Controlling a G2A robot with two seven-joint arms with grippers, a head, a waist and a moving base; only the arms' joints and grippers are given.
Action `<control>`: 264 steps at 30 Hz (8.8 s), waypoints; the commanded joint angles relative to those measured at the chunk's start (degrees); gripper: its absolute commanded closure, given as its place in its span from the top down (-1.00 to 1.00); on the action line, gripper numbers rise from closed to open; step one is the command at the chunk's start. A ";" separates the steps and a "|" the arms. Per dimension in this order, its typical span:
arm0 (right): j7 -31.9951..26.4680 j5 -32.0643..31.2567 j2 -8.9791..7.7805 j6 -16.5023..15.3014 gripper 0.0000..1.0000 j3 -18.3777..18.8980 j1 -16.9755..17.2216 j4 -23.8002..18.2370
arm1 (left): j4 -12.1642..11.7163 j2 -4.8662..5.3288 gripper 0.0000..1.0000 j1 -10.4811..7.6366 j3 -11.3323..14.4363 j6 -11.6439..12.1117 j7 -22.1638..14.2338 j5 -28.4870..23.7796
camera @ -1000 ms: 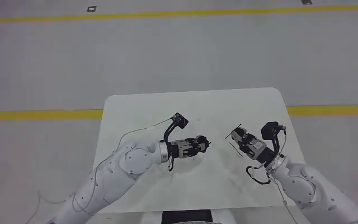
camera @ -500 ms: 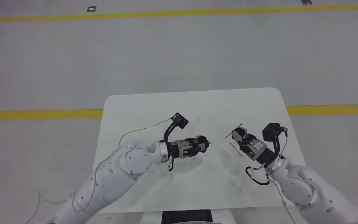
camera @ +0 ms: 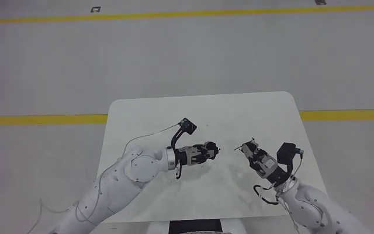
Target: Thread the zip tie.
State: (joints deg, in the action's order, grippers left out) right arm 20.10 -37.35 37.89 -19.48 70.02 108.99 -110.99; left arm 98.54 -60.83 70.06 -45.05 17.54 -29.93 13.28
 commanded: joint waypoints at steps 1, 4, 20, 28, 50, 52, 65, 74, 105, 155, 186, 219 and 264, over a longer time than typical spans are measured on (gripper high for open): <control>1.18 0.14 -0.61 0.00 -1.00 -0.57 -0.09 0.33 | -0.53 -0.04 -1.00 0.25 0.01 0.96 0.52 -1.02; 2.72 0.71 -1.68 0.00 -1.00 -1.60 -0.31 0.66 | -1.24 -0.08 -1.00 0.54 0.17 1.94 0.58 -3.44; 8.64 1.17 -6.09 0.00 -1.00 -9.01 -3.23 -0.05 | -3.73 -0.53 -1.00 0.99 1.89 1.94 -0.26 -14.29; 8.69 1.25 -6.00 0.04 -1.00 -8.92 -3.41 -0.23 | -3.73 -0.53 -1.00 0.99 1.89 1.94 -0.26 -14.29; 12.71 -3.38 -1.88 0.00 -1.00 -14.75 -8.27 2.16 | -3.73 -0.53 -1.00 0.99 1.89 1.94 -0.26 -14.29; 13.18 -3.71 -1.64 0.00 -1.00 -14.89 -8.38 2.44 | -3.73 -0.53 -1.00 0.99 1.89 1.94 -0.26 -14.29; 13.89 -5.31 -0.23 0.00 -1.00 -15.35 -9.29 4.08 | -3.73 -0.53 -1.00 0.99 1.89 1.94 -0.26 -14.29; 13.34 -5.55 0.63 0.00 -1.00 -15.70 -9.77 4.72 | -3.73 -0.53 -1.00 0.99 1.89 1.94 -0.26 -14.29; 13.52 -6.53 2.24 0.00 -1.00 -14.91 -9.58 5.42 | -3.73 -0.53 -1.00 0.99 1.89 1.94 -0.26 -14.29; 14.30 -7.78 2.31 0.00 -1.00 -14.58 -8.53 5.02 | -3.73 -0.53 -1.00 0.99 1.89 1.94 -0.26 -14.29; 15.83 -7.82 2.40 0.00 -1.00 -14.36 -8.68 5.45 | -3.73 -0.53 -1.00 0.99 1.89 1.94 -0.26 -14.29; 15.92 -7.88 2.52 0.00 -1.00 -13.52 -8.19 5.49 | -3.73 -0.53 -1.00 0.99 1.89 1.94 -0.26 -14.29; 18.90 -4.36 0.13 0.00 -1.00 -9.97 -4.33 2.32 | -1.74 -0.39 -1.00 1.12 1.61 1.94 -0.60 -12.90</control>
State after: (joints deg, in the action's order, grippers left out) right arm 38.74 -41.98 38.19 -19.48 59.87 104.40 -108.40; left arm 96.30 -61.29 71.21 -43.34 19.49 -30.09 0.19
